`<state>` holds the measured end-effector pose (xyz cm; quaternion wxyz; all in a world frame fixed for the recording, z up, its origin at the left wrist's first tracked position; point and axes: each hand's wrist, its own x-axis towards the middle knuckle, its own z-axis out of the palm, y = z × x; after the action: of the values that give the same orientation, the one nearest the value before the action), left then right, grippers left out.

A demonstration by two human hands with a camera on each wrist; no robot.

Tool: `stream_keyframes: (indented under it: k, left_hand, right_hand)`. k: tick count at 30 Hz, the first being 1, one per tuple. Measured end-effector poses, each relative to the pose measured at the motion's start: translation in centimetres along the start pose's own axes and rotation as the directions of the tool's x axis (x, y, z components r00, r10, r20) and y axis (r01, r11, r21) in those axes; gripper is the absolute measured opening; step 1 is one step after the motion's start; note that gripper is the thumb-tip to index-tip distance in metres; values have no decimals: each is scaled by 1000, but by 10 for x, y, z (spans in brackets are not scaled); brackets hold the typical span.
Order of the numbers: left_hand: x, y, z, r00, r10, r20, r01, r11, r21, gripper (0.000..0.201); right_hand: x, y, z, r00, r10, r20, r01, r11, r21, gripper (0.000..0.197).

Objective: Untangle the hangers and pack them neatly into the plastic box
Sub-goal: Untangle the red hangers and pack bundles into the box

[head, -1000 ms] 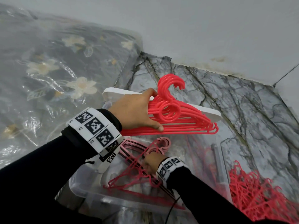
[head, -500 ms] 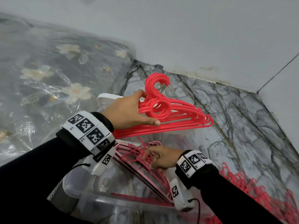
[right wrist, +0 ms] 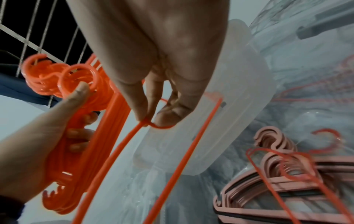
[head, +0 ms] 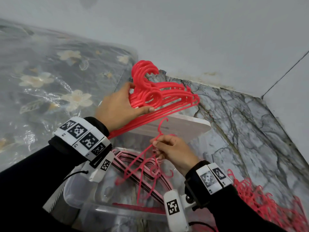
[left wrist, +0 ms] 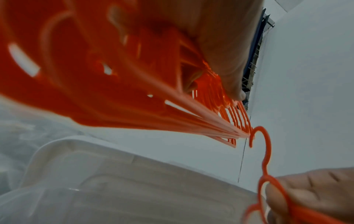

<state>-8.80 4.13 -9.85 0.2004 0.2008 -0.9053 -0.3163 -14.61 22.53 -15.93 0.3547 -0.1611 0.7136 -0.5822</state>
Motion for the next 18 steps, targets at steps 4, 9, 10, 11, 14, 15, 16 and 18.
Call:
stream_keyframes:
  k: [4,9,10,11,14,15,16,18]
  left_hand:
    - [1,-4,-1,997,-24,-72,22,999,-23,77]
    - [-2,-1,4,1000,-3,-12,2,1000,-22,95]
    - [-3,-1,6,1000,11,17,-10,1000,-27,98]
    - [-4,-1,9,999,24,42,-23,999,-40,100]
    - [-7,1,21,994,73,82,-68,996,-60,97]
    - [-8,2,24,992,83,95,-77,995,-60,97]
    - [-9,3,27,989,85,117,-77,994,-74,99]
    - [-10,3,31,982,88,168,-70,991,-112,103]
  right_hand:
    - [-3,-11,-6,949,-233,-214,196,964,-179,8]
    - [-7,-35,-8,841,-469,-270,364,859,-359,8]
    - [-8,-38,-8,824,-498,-270,388,844,-371,7]
    - [-8,-40,-7,807,-531,-260,414,821,-392,6]
    - [-7,-41,-4,751,-627,-207,470,728,-500,6]
    - [-7,-39,-3,746,-635,-199,469,714,-519,5]
    - [-6,-38,-3,748,-632,-201,462,714,-527,6]
    - [-4,-37,-4,754,-617,-223,447,732,-515,7]
